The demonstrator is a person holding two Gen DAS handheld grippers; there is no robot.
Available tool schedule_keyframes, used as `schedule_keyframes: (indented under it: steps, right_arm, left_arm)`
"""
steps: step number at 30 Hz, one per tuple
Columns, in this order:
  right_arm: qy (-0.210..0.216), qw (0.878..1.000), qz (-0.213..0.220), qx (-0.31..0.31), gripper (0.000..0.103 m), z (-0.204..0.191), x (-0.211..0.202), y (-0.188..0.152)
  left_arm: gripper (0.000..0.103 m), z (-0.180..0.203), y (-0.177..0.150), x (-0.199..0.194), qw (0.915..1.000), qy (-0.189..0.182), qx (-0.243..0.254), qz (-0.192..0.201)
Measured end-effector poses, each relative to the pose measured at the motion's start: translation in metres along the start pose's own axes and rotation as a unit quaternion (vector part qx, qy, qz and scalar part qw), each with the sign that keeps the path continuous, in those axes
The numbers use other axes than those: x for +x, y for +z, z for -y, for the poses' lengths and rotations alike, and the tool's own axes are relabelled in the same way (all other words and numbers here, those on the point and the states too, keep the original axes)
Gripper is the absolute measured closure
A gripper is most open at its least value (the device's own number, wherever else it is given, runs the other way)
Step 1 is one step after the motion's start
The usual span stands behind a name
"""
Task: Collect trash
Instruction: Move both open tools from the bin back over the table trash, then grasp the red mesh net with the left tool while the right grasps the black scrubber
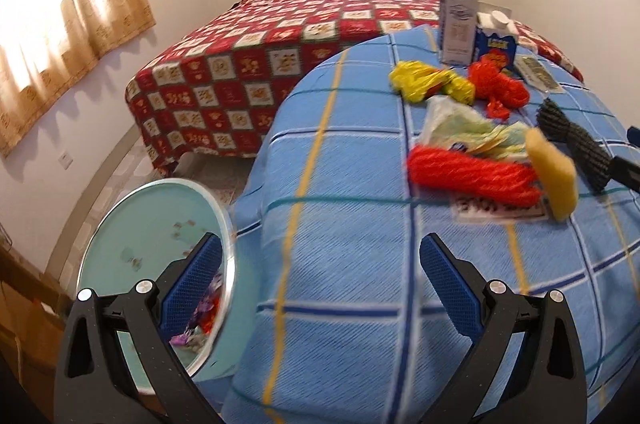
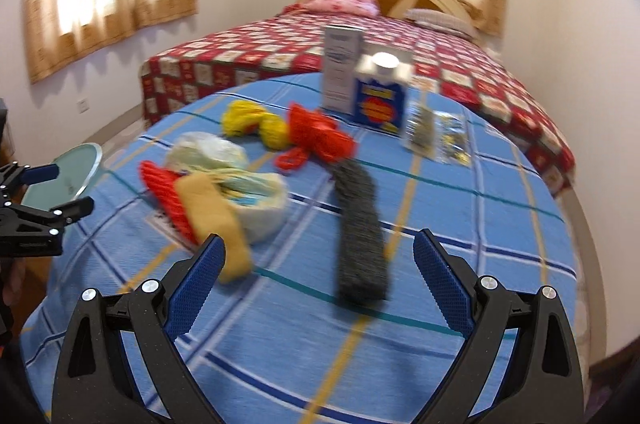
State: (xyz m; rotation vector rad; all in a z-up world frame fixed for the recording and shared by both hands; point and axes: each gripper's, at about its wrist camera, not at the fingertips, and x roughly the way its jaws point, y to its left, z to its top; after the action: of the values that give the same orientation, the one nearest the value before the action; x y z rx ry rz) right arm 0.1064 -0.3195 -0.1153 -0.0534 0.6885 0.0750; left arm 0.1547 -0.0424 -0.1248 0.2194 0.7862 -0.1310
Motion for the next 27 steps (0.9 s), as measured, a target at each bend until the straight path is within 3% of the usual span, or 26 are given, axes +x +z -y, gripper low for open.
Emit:
schedule_keyframes:
  steps: [7,18,22,24,25,26,27]
  right_arm:
    - [-0.054,0.998,-0.015,0.034,0.01,0.039,0.009,-0.01]
    - [-0.056,0.997,-0.018,0.054,0.01,0.058,0.012,-0.018]
    - [-0.05,0.997,-0.016,0.053,0.01,0.056,0.011,-0.019]
    - [-0.046,0.997,-0.014,0.057,0.01,0.056,0.011,-0.018]
    - [-0.046,0.997,-0.015,0.057,0.01,0.055,0.011,-0.019]
    - [-0.046,0.997,-0.014,0.056,0.01,0.054,0.011,-0.019]
    - [-0.044,0.997,-0.014,0.057,0.01,0.054,0.01,-0.018]
  left_arm:
    - [0.006,0.031,0.026,0.015,0.9996,-0.018,0.019,0.009]
    - [0.009,0.054,0.039,0.053,0.9982,-0.052,0.014,-0.026]
    - [0.038,0.055,0.038,0.051,0.9953,-0.091,0.017,-0.026]
    - [0.064,0.057,0.037,0.049,0.9923,-0.118,0.025,-0.027]
    - [0.069,0.059,0.037,0.046,0.9916,-0.123,0.029,-0.026]
    - [0.084,0.06,0.036,0.045,0.9915,-0.123,0.032,-0.025]
    - [0.092,0.062,0.035,0.044,0.991,-0.126,0.038,-0.026]
